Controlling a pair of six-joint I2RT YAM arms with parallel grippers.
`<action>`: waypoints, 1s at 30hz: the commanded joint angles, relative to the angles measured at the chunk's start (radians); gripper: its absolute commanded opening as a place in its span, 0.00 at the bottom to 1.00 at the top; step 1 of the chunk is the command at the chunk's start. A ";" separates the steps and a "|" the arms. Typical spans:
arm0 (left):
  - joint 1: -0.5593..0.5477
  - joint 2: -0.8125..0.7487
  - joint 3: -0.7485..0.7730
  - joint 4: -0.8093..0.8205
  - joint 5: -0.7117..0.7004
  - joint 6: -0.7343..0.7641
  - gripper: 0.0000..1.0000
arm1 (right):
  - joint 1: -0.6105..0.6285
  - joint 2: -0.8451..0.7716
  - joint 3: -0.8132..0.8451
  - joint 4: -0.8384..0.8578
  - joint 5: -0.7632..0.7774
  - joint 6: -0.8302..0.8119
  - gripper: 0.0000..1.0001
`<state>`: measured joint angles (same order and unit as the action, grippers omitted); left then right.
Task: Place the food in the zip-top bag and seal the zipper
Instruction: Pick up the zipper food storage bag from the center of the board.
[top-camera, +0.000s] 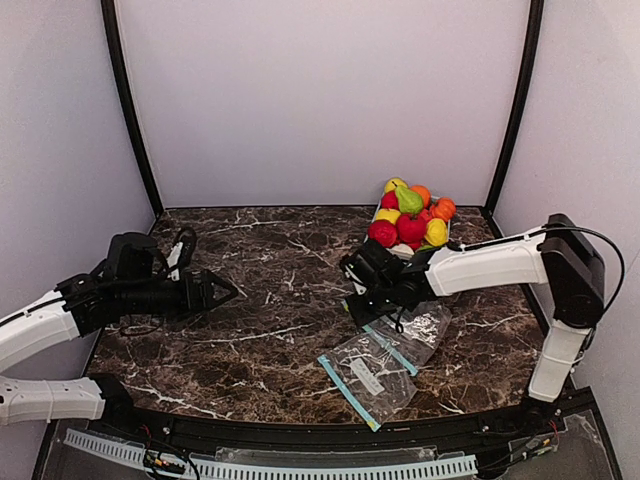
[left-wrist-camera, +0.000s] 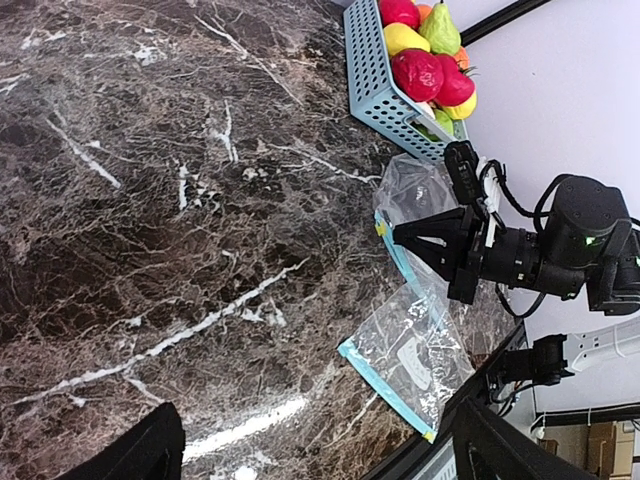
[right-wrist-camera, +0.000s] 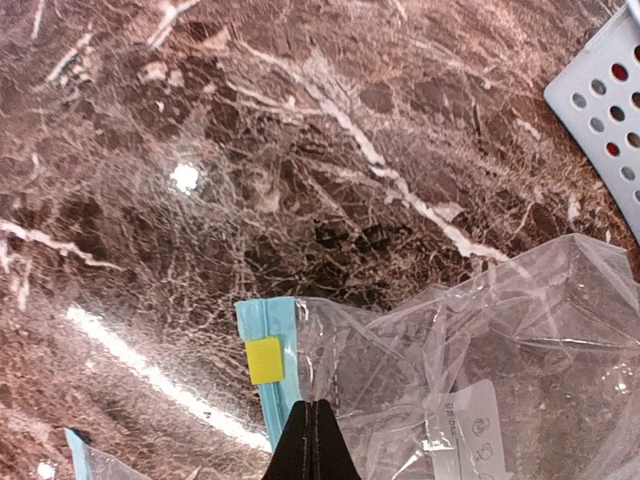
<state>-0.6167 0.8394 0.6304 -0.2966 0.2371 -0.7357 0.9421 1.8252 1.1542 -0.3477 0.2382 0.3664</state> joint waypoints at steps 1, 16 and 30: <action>-0.030 0.039 0.057 0.046 0.026 0.014 0.93 | -0.039 -0.127 -0.020 0.082 -0.107 -0.056 0.00; -0.206 0.177 0.314 0.207 0.106 0.220 0.95 | -0.042 -0.378 0.085 0.083 -0.719 -0.154 0.00; -0.281 0.225 0.448 0.159 0.285 0.450 0.98 | -0.040 -0.388 0.145 0.070 -1.139 -0.090 0.00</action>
<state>-0.8707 1.0382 1.0275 -0.1200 0.4564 -0.3851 0.8978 1.4433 1.2789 -0.2779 -0.7563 0.2493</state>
